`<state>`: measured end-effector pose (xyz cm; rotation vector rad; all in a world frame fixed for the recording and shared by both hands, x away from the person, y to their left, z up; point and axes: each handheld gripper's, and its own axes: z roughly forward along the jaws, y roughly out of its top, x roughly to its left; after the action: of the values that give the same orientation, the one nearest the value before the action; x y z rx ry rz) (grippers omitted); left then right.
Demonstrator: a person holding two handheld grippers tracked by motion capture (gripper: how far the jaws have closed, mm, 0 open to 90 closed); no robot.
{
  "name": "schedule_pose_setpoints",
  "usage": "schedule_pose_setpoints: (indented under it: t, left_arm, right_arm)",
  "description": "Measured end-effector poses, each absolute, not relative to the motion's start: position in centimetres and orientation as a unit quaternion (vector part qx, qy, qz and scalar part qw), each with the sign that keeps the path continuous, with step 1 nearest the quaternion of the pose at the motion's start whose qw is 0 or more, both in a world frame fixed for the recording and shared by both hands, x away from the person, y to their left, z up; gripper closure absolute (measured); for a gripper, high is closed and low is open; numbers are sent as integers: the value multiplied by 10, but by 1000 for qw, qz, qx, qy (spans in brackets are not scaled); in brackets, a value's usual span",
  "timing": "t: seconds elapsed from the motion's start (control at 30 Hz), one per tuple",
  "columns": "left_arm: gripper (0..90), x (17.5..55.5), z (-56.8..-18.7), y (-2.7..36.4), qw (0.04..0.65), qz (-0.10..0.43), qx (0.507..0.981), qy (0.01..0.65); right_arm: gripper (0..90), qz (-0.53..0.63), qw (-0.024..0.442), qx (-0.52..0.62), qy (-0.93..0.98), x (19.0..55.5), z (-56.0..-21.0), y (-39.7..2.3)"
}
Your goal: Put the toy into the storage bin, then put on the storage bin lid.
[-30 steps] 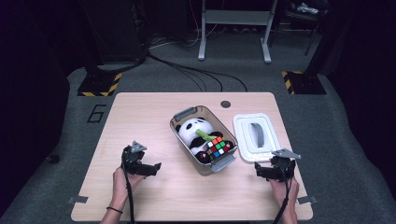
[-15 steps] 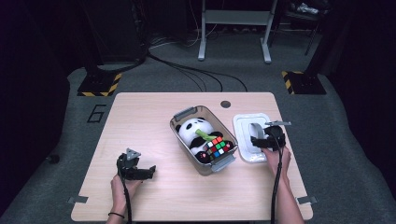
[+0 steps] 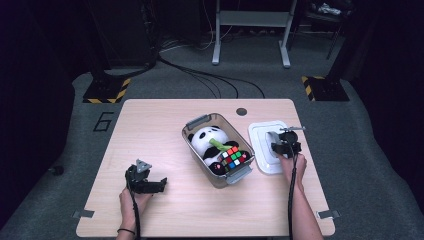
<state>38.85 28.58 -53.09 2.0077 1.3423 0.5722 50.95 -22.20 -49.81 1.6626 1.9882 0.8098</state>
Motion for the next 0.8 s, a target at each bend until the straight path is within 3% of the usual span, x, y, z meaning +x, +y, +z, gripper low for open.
schedule_pose_setpoints:
  t: [0.37,0.8]
  left_arm:
    - [0,388,-531,286,323,217,768,509]
    - [0,388,-531,286,323,218,768,509]
  right_arm:
    - [669,299,224,574,729,499,-479,-221]
    - [669,309,222,563,734,491,-432,-223]
